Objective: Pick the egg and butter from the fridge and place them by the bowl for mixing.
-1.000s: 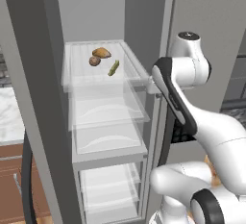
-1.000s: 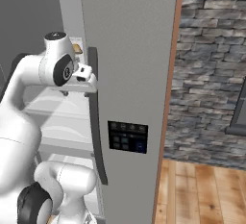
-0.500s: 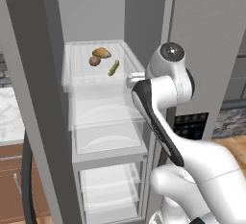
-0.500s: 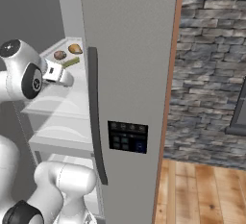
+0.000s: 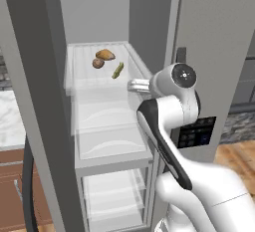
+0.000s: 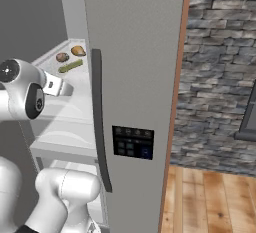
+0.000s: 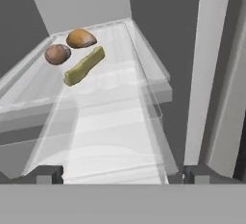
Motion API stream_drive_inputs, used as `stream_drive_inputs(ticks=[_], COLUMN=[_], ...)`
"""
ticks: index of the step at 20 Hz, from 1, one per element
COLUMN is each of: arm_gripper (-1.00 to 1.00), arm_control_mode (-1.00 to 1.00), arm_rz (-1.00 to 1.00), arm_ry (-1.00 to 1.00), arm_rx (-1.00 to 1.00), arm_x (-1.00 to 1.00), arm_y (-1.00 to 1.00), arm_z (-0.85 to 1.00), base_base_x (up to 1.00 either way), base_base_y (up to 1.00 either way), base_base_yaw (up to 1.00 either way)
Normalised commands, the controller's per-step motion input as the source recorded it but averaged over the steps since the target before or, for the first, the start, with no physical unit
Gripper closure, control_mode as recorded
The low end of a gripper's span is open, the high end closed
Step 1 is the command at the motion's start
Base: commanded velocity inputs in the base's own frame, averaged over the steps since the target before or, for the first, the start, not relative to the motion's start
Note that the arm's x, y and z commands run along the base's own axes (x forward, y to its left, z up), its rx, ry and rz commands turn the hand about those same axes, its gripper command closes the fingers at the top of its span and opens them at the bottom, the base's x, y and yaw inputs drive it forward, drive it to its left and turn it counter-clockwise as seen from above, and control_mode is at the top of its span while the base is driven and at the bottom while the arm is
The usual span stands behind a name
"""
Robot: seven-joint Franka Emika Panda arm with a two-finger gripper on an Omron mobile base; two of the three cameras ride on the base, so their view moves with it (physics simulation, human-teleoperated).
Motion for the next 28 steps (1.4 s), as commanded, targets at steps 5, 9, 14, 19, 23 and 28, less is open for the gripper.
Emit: stream_drive_inputs(ticks=[5,9,14,19,23,28], arm_gripper=[-1.0,-1.0,-1.0,-1.0,-1.0,-1.0], arm_control_mode=[-1.0,-1.0,-1.0,-1.0,-1.0,-1.0], arm_rz=[0.0,0.0,0.0,0.0,0.0,0.0], arm_ry=[0.01,0.04,0.15,0.17,0.19,0.07], arm_rx=[0.04,0.01,0.0,0.0,0.0,-0.01], arm_x=[0.01,0.26,0.59,0.74,0.79,0.64], arm_y=[0.0,0.07,0.13,0.15,0.21,0.28], arm_z=[0.4,0.47,0.12,0.0,0.0,0.0], base_base_x=[0.0,0.0,0.0,0.0,0.0,0.0], base_base_y=[0.0,0.0,0.0,0.0,0.0,0.0], base_base_yaw=[0.0,0.0,0.0,0.0,0.0,0.0])
